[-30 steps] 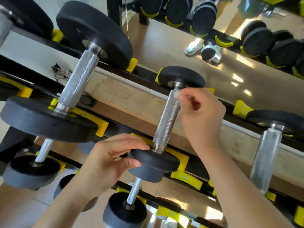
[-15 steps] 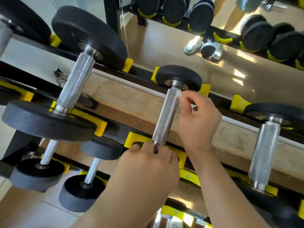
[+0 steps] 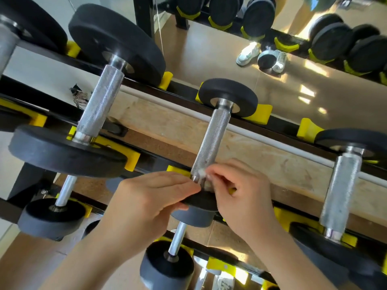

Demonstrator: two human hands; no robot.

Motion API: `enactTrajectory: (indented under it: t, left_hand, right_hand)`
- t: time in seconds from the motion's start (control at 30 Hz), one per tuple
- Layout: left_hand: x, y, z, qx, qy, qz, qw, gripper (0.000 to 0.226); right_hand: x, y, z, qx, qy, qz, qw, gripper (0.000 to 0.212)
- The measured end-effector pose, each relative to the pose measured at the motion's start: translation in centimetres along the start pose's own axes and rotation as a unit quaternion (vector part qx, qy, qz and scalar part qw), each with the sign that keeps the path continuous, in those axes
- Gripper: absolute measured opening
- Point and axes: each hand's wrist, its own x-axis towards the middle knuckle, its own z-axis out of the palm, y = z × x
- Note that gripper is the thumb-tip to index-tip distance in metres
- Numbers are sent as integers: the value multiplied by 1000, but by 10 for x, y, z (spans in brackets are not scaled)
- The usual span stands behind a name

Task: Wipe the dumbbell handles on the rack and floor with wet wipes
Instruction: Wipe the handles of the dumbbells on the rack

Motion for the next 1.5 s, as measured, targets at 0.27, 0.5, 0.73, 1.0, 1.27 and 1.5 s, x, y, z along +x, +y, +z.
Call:
enactTrajectory:
  t: [0.27, 0.5, 0.73, 1.0, 1.27, 1.5]
  left_hand:
    - [7, 6, -6, -34, 58, 25, 997, 33]
    - [5, 5, -3, -53, 60, 18, 997, 31]
    - [7, 9, -3, -25, 58, 17, 998, 28]
    - [8, 15, -4, -12, 56, 14, 998, 33]
    - [10, 15, -8, -22, 21, -20, 999, 37]
    - [13, 19, -12, -16, -7, -63, 998, 42]
  right_hand:
    - [12, 4, -1, -21, -40, -26, 999, 11]
    - [49, 15, -16, 116, 12, 131, 985, 14]
    - [16, 2, -7, 77, -90, 27, 993, 11]
    - [10, 1, -14, 42, -88, -2, 995, 10]
    - [1, -1, -7, 63, -17, 62, 996, 6]
    - [27, -6, 0, 47, 106, 217, 969, 5]
